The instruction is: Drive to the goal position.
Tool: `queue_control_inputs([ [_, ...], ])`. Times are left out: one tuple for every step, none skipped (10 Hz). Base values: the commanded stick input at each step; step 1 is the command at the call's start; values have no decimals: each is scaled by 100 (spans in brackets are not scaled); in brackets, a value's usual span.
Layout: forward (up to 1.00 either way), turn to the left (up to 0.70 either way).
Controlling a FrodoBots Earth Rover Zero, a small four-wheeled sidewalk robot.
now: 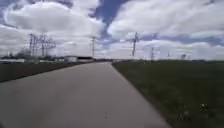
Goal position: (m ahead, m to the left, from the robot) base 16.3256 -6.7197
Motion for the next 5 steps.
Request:
queue_control_inputs([
  [100,11],
  [100,0],
  [100,0],
  [100,0],
  [100,0],
])
